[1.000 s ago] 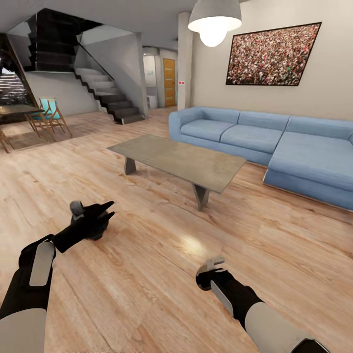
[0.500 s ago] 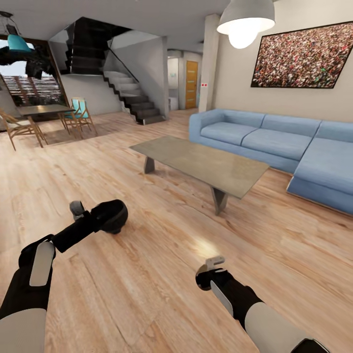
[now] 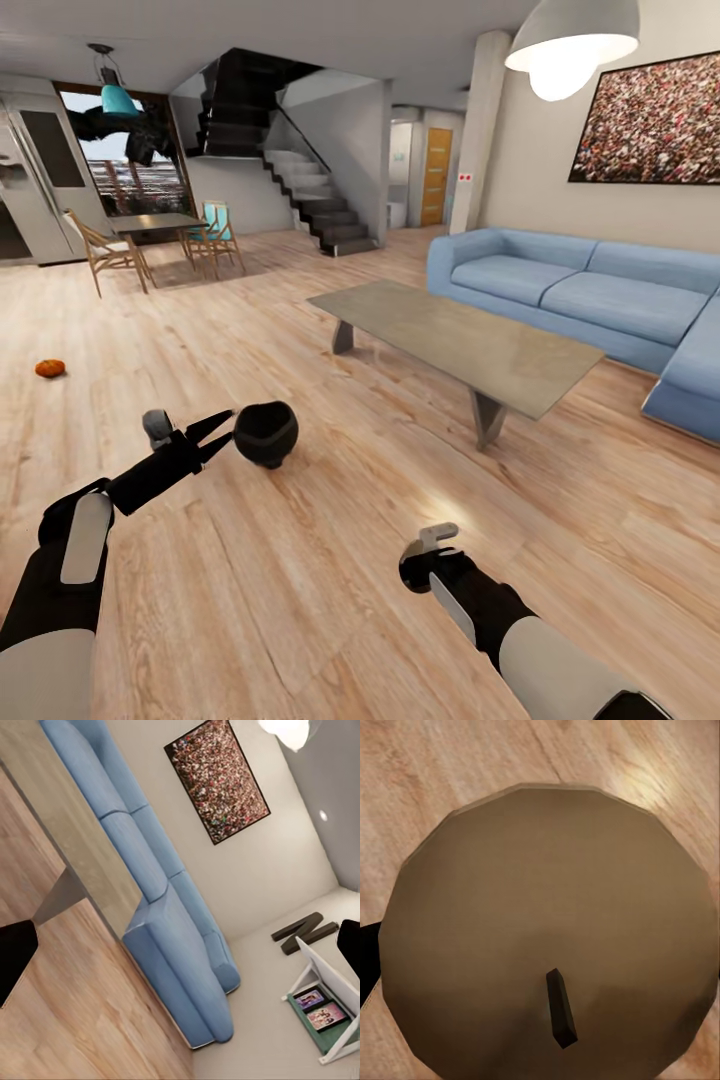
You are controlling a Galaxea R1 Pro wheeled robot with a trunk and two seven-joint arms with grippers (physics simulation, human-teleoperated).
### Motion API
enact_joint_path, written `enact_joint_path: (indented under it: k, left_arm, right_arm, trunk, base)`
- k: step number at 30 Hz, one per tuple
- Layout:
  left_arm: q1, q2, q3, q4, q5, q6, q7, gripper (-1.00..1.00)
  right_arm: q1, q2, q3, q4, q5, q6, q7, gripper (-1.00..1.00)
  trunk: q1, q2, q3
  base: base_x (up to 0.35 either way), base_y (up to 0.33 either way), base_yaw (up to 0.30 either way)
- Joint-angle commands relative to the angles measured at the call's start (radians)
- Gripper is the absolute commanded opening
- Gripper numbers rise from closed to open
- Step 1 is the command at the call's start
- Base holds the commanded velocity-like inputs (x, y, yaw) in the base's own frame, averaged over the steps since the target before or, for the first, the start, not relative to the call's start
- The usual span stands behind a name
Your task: Place each of the two pumpkins and all three candles from the living room inside a cabinet in the living room (use any cabinet), then make sure every cabinet is closed, and position the cauldron so it is next to a table in the living room.
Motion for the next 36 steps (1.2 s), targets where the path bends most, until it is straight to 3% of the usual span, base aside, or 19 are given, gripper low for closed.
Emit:
enact_joint_path:
  k: [1, 15, 26, 36]
  left_arm:
    - [0.000, 0.000, 0.000, 0.001, 0.000, 0.000, 0.000, 1.00]
    - [0.000, 0.000, 0.000, 0.001, 0.000, 0.000, 0.000, 1.00]
    - [0.000, 0.000, 0.005, 0.019, 0.000, 0.000, 0.002, 1.00]
    - [0.000, 0.000, 0.006, 0.037, 0.001, -0.001, 0.001, 1.00]
  right_arm:
    - [0.000, 0.000, 0.000, 0.000, 0.000, 0.000, 0.000, -1.00]
    - [0.000, 0.000, 0.000, 0.000, 0.001, 0.000, 0.000, -1.00]
    - [0.000, 0.000, 0.000, -0.002, 0.003, 0.000, 0.001, -1.00]
    - [0.000, 0.000, 0.000, -0.001, 0.002, 0.000, 0.000, -1.00]
  trunk:
    - [0.000, 0.000, 0.001]
    - [0.000, 0.000, 0.009]
    - [0.000, 0.000, 0.015]
    - [0.000, 0.000, 0.021]
  base:
    - [0.000, 0.000, 0.270]
    - [0.000, -0.013, 0.270]
    - [0.204, -0.186, 0.271]
    - [0.051, -0.019, 0.271]
